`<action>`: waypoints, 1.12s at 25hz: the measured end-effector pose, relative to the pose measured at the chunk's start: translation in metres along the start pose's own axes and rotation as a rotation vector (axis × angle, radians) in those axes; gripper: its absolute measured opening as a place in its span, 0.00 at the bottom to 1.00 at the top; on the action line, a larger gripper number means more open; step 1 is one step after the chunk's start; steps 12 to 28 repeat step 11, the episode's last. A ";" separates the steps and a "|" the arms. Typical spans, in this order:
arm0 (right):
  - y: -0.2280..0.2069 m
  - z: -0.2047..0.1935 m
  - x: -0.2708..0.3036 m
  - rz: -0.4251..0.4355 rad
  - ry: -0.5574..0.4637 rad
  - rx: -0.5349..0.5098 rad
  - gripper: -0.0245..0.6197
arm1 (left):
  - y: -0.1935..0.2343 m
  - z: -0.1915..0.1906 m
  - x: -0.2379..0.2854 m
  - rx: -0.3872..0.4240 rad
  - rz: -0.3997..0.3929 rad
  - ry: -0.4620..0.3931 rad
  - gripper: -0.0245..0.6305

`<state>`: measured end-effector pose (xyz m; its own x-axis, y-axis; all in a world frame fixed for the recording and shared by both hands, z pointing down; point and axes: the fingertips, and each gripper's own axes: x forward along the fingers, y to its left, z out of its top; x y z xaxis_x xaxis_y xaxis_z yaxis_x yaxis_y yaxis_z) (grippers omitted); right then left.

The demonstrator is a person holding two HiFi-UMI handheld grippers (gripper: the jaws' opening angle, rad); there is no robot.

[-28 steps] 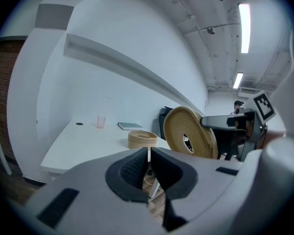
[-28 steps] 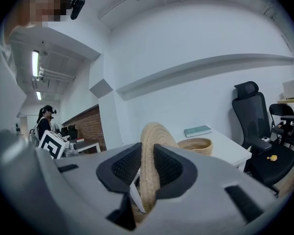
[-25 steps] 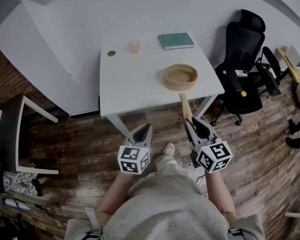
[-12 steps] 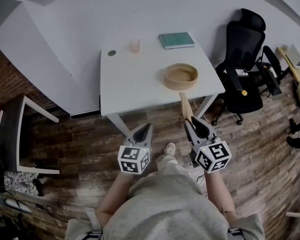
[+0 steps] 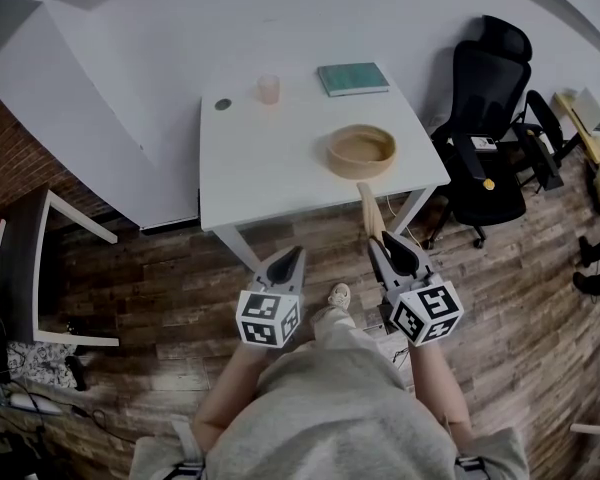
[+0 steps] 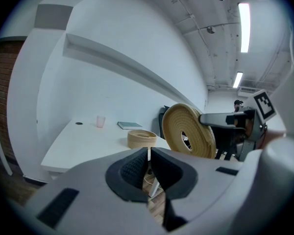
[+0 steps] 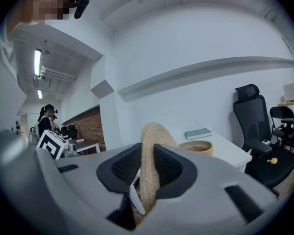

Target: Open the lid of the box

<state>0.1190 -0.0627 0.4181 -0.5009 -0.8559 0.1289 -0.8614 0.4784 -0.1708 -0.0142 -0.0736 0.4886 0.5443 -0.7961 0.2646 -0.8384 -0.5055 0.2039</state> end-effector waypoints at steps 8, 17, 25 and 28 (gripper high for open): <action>-0.002 0.000 0.001 0.002 0.002 0.004 0.16 | 0.000 -0.002 0.002 -0.009 0.001 0.006 0.07; -0.003 0.001 0.003 0.004 0.001 0.005 0.16 | 0.000 -0.001 0.003 -0.012 0.002 0.007 0.07; -0.003 0.001 0.003 0.004 0.001 0.005 0.16 | 0.000 -0.001 0.003 -0.012 0.002 0.007 0.07; -0.003 0.001 0.003 0.004 0.001 0.005 0.16 | 0.000 -0.001 0.003 -0.012 0.002 0.007 0.07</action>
